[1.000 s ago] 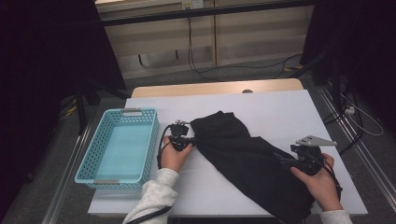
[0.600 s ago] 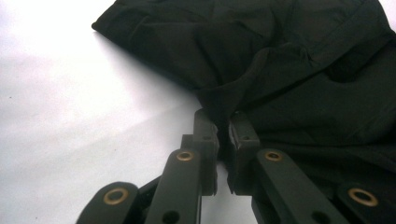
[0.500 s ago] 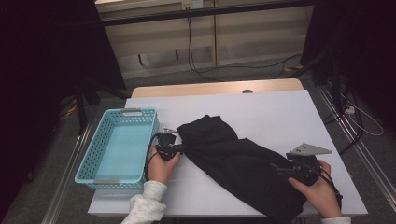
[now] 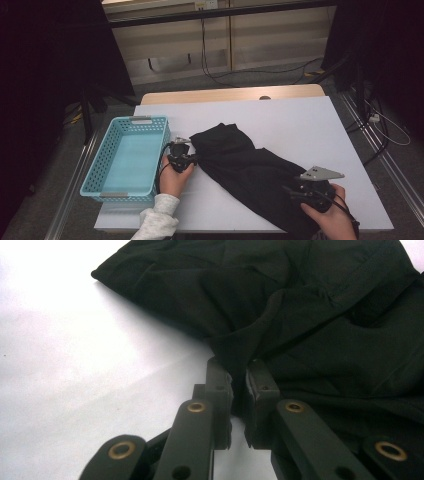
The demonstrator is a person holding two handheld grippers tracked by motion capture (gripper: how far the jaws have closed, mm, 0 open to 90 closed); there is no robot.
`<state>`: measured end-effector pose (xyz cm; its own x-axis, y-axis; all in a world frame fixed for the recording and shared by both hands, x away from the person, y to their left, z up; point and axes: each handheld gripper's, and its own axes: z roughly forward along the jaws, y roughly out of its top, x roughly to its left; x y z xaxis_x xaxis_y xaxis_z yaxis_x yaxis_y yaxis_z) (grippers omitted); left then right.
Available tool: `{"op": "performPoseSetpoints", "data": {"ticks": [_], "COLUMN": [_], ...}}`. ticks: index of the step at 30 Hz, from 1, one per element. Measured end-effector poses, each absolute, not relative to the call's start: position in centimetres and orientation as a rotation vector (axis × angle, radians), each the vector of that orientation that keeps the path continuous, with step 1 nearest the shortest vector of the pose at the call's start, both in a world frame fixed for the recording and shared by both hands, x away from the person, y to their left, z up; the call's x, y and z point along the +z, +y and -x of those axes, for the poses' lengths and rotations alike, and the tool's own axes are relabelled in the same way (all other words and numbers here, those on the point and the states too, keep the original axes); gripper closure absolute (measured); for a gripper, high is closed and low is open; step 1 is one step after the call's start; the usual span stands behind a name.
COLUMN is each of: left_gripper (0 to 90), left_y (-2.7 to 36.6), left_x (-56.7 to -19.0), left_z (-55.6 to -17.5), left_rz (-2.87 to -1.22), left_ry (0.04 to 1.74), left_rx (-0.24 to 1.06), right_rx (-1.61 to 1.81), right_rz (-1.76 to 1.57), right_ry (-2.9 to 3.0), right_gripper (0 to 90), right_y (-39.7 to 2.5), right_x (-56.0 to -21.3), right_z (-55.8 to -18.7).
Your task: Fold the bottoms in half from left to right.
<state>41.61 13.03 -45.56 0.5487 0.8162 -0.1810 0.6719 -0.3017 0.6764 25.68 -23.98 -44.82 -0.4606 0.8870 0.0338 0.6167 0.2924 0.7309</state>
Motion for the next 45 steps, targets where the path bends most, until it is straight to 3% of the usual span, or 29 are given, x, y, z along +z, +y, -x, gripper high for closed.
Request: {"op": "performPoseSetpoints", "data": {"ticks": [2,5,6,7,8,14,26,31,32,33,38,45], "left_gripper": [82.9,82.9,82.9,83.0,83.1,83.3,83.3,83.3,83.2,83.2,82.9,82.8], "left_y": [13.0,13.1,13.1,13.1,13.1,13.2,13.3,13.3,13.3,13.3,13.3,13.3], "left_x": [-45.6,-45.6,-45.6,-45.6,-45.6,-45.7,-45.7,-45.7,-45.7,-45.7,-45.7,-45.8], "left_z": [-41.6,-41.6,-41.6,-41.6,-41.6,-41.7,-41.9,-41.9,-41.9,-41.8,-41.8,-41.8], "left_rz": [-2.054,-2.054,-2.049,-2.049,-2.048,-2.043,-2.037,-2.031,-2.031,-2.031,-2.031,-2.033], "left_ry": [1.194,1.192,1.195,1.195,1.195,1.198,1.199,1.203,1.203,1.203,1.198,1.193], "left_rx": [0.252,0.235,0.240,0.240,0.239,0.224,0.215,0.214,0.212,0.212,0.211,0.213], "right_rx": [0.961,0.922,0.914,0.914,0.901,0.935,0.930,0.948,0.965,0.970,0.936,1.015], "right_rz": [-1.340,-1.321,-1.323,-1.323,-1.320,-1.405,-1.501,-1.494,-1.493,-1.505,-1.489,-1.520], "right_ry": [2.209,2.233,2.229,2.229,2.234,2.164,2.040,2.038,2.071,2.089,2.168,2.063], "right_gripper": [38.9,42.7,49.9,49.9,71.5,83.9,82.7,72.9,65.5,64.3,68.7,66.5], "right_y": [-23.5,-23.2,-23.3,-23.3,-23.7,-26.8,-30.9,-31.1,-30.6,-30.3,-29.4,-30.1], "right_x": [-45.1,-45.6,-45.6,-45.6,-45.2,-44.9,-44.2,-44.0,-44.2,-44.3,-45.2,-44.3], "right_z": [-25.8,-25.9,-25.9,-25.9,-25.9,-25.9,-25.4,-25.2,-25.3,-25.3,-25.6,-25.9]}}
